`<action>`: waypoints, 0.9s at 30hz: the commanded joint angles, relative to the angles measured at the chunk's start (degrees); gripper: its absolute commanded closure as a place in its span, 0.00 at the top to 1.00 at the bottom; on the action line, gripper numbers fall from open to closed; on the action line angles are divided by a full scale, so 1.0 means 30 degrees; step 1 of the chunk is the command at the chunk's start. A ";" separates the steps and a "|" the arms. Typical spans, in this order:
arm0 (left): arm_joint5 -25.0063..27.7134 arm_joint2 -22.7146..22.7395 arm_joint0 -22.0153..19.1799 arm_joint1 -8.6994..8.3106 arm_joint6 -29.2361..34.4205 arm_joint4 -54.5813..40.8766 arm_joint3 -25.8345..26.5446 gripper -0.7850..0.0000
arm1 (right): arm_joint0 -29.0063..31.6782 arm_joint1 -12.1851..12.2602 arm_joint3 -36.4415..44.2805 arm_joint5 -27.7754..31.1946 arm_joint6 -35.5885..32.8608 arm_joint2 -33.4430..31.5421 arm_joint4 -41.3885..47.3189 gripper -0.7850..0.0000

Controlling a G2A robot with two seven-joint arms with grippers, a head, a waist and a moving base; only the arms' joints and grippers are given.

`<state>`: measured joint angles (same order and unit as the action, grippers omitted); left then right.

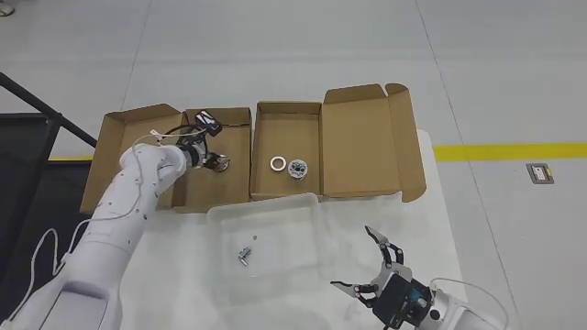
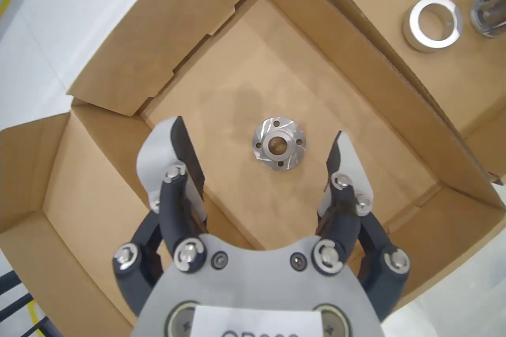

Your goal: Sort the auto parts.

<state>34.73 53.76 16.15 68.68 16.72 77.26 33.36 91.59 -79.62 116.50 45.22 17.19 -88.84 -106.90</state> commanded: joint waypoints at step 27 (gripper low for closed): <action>0.3352 0.4264 1.1410 -0.4363 1.4267 -0.7105 2.1698 1.00 | 0.0000 0.0000 0.0000 0.0000 0.0000 0.0000 0.0000 1.00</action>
<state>44.83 66.56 50.38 55.60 59.46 55.95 98.44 91.59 -79.62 116.50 45.22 17.19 -88.84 -106.90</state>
